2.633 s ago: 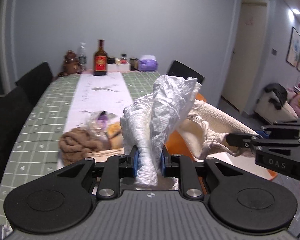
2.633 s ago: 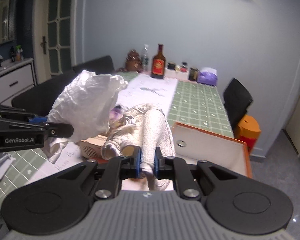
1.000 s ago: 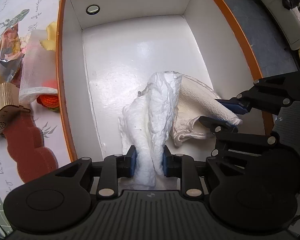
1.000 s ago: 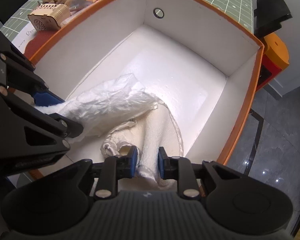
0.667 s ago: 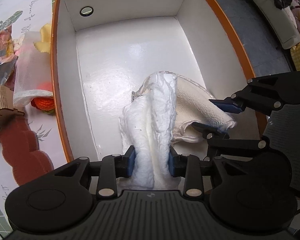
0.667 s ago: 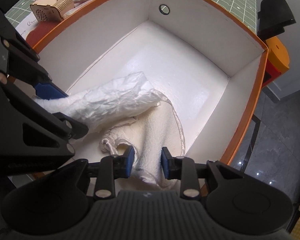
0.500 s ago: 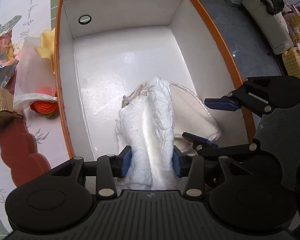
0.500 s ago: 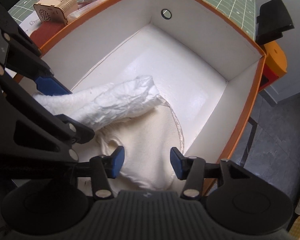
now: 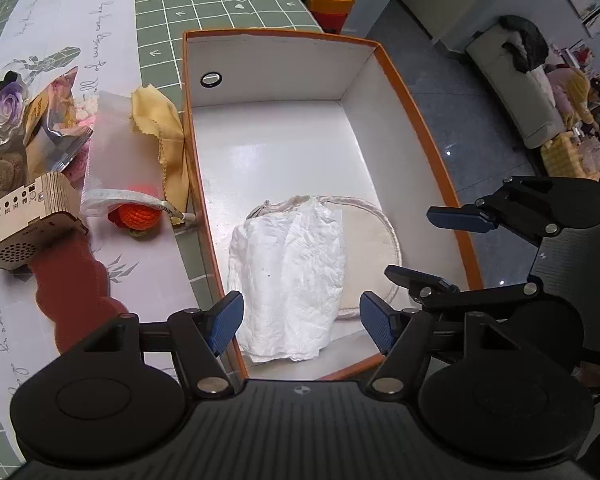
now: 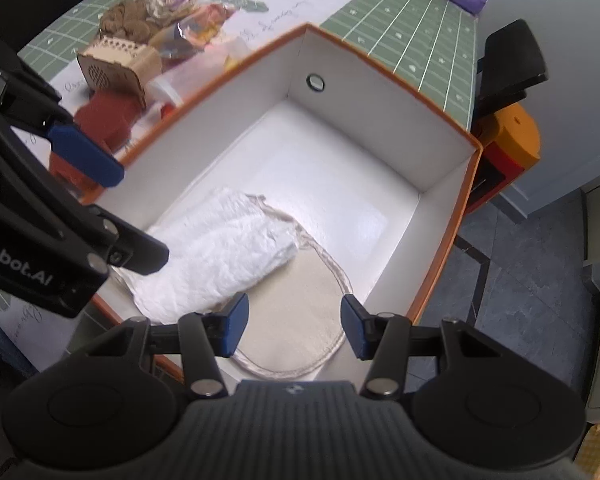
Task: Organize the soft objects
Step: 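Withdraw both tools from the orange box back over the table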
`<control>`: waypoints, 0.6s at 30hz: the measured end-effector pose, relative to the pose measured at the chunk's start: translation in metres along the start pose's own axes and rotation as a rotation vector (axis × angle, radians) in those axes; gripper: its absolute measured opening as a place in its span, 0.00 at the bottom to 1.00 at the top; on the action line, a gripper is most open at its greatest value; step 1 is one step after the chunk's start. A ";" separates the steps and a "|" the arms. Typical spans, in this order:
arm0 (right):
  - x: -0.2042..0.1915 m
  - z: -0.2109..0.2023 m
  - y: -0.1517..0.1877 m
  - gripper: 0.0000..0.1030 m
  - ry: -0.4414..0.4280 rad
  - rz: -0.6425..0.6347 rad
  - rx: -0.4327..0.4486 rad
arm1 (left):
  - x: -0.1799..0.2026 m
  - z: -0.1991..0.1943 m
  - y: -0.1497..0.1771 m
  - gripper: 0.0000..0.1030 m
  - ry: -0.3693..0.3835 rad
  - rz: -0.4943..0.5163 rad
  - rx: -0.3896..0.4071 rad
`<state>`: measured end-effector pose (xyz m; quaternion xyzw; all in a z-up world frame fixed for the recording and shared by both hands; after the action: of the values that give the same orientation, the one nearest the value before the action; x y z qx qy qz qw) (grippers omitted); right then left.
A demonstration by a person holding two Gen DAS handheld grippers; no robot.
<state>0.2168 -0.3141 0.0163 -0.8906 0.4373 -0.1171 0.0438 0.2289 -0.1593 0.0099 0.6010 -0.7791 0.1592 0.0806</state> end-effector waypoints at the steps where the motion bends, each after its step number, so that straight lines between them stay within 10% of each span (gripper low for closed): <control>1: -0.006 -0.005 -0.002 0.49 0.009 -0.001 0.018 | -0.003 -0.005 0.003 0.76 -0.006 -0.002 0.016; 10: -0.054 -0.059 -0.017 0.56 0.017 0.078 0.257 | -0.044 -0.073 0.038 0.76 0.081 -0.010 0.270; 18: -0.118 -0.075 -0.012 0.67 -0.047 0.146 0.492 | -0.091 -0.105 0.095 0.76 -0.022 -0.023 0.547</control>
<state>0.1380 -0.2118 0.0709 -0.8216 0.4577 -0.1960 0.2776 0.1549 -0.0190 0.0651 0.6108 -0.7010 0.3565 -0.0914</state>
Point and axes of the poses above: each gripper's, at about its wrist camera, not at the fingertips, and z roughly the way its jaws point, x to its right, y to its underside, the point moved 4 cm from there along z, roughly the way its jaws point, and after that the axes turned 7 degrees about -x, right-handed, at the moved point
